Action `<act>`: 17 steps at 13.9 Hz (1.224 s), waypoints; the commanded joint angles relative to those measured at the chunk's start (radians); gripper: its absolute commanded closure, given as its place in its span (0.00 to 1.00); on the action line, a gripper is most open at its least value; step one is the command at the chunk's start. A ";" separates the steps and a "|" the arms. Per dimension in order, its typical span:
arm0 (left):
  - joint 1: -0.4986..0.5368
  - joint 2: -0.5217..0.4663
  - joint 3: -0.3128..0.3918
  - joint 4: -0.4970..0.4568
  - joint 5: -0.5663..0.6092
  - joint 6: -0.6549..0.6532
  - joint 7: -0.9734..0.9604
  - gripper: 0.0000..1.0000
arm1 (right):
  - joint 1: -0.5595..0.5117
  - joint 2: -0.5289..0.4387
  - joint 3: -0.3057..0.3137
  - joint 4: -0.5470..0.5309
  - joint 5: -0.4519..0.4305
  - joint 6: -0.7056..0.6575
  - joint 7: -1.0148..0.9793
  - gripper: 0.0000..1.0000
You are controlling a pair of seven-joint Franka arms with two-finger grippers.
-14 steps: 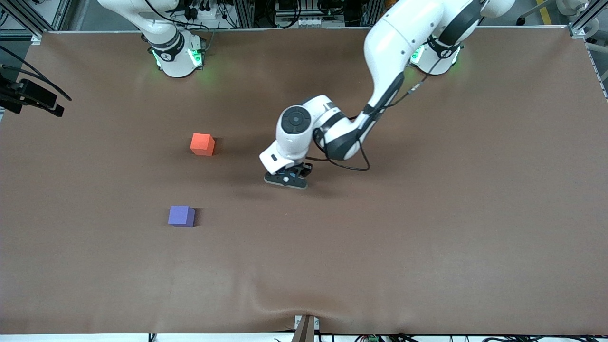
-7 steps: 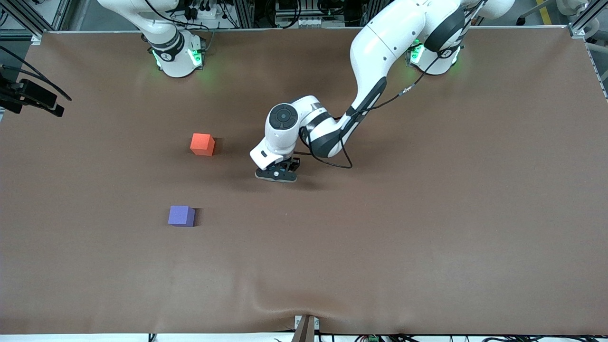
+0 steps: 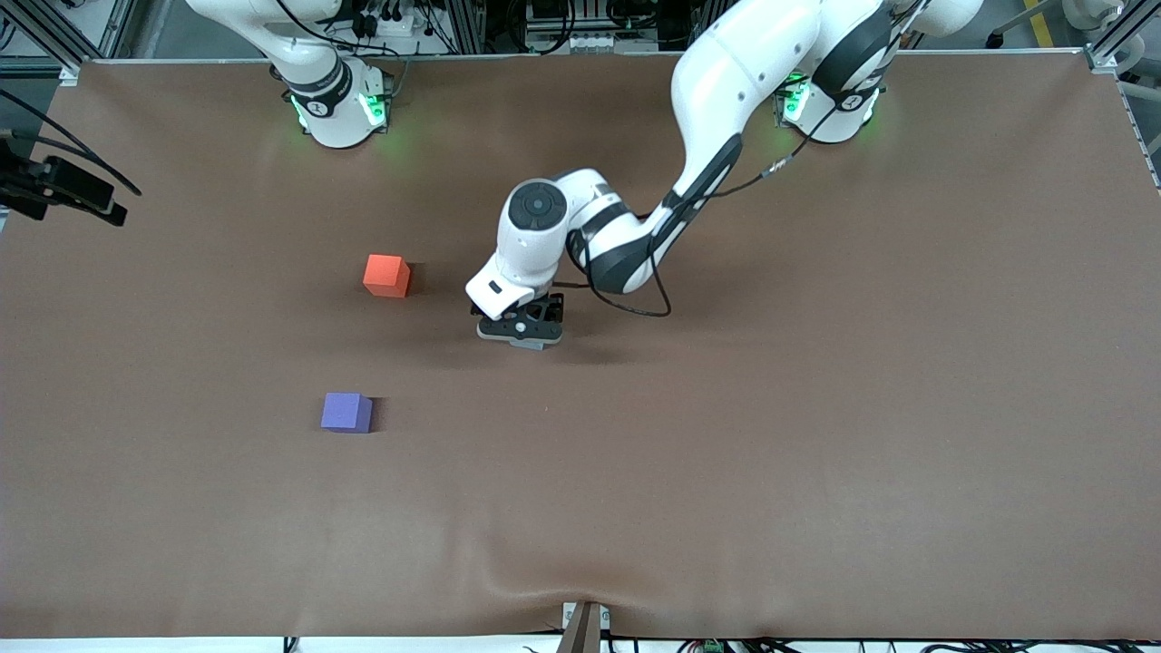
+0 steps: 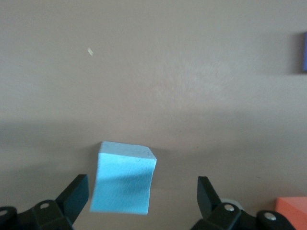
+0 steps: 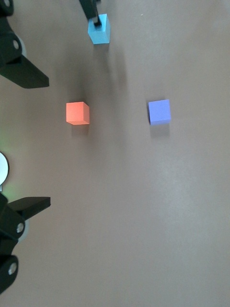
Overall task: Place blue block between orange and purple blocks
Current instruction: 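Carry the light-blue cube with the left gripper toward the table middle, then set down the cube with the left gripper while the right gripper reaches in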
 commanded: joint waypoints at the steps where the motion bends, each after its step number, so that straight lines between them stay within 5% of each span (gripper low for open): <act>1: 0.090 -0.237 0.012 -0.071 0.002 -0.174 -0.008 0.00 | 0.006 0.055 0.009 0.016 0.010 -0.014 -0.015 0.00; 5: 0.268 -0.454 0.005 -0.079 -0.001 -0.488 0.153 0.00 | 0.173 0.087 0.009 -0.045 0.019 -0.010 0.016 0.00; 9: 0.400 -0.611 0.005 -0.079 0.011 -0.751 0.240 0.00 | 0.299 0.147 0.011 -0.157 0.142 0.200 0.200 0.00; 17: 0.738 -0.750 0.002 -0.167 -0.098 -0.831 0.550 0.00 | 0.615 0.417 0.009 -0.208 0.139 0.577 0.430 0.00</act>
